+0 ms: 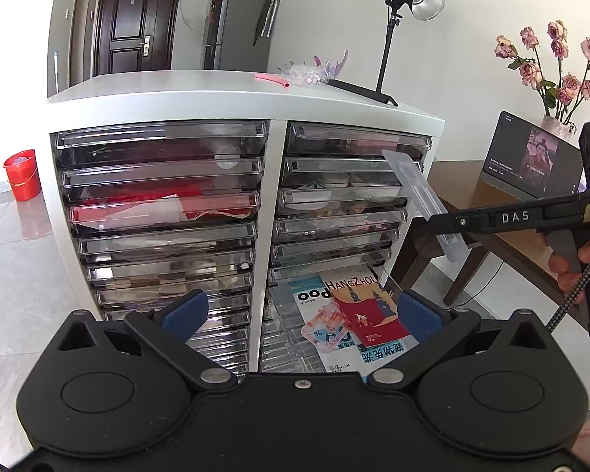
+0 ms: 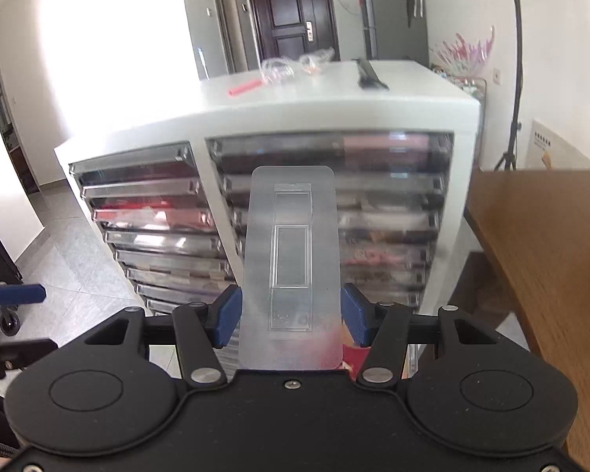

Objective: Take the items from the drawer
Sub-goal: 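Lift the clear plastic tray up out of the drawer with the right gripper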

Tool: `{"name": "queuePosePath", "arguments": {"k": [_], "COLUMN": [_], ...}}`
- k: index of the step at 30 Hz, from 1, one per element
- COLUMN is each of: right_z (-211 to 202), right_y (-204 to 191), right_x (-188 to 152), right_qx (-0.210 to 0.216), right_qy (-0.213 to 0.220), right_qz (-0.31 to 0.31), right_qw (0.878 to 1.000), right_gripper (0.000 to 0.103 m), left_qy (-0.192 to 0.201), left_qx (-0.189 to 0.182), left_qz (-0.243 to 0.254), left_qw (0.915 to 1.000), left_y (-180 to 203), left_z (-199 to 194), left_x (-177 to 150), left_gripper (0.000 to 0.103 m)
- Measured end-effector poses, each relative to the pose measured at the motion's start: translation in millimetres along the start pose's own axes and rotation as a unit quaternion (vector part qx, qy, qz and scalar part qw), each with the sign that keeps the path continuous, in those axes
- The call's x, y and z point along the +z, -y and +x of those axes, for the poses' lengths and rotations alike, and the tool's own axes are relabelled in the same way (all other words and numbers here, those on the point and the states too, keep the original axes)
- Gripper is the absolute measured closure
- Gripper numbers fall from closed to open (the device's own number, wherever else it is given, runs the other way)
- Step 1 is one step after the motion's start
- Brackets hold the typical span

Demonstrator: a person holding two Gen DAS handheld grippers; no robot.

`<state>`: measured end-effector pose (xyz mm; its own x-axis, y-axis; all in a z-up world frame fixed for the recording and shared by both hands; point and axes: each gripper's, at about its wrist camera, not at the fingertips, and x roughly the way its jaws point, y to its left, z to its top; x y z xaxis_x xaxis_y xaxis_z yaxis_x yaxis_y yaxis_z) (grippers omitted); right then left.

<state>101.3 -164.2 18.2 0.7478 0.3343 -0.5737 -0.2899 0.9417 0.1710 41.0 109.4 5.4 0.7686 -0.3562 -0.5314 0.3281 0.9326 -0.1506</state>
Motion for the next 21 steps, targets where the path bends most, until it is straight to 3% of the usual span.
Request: {"name": "queuePosePath", "arguments": {"k": [11,21], "right_z": [2.6,32.2], "right_y": [-52.2,-84.1], "right_x": [69.5,127.3], "right_qx": [0.028,0.033], "right_qy": [0.045,0.050], "right_qz": [-0.084,-0.116], "right_qw": [0.995,0.991], "right_gripper": [0.046,0.046], "left_qy": [0.031,0.054], "left_qx": [0.019,0.043], "left_qz": [-0.016,-0.019], "left_qw": [0.9992,0.9974], "left_y": [-13.8,-28.4], "left_z": [-16.4,-32.7], "left_x": [2.6,8.8], "left_gripper": [0.000,0.000]}}
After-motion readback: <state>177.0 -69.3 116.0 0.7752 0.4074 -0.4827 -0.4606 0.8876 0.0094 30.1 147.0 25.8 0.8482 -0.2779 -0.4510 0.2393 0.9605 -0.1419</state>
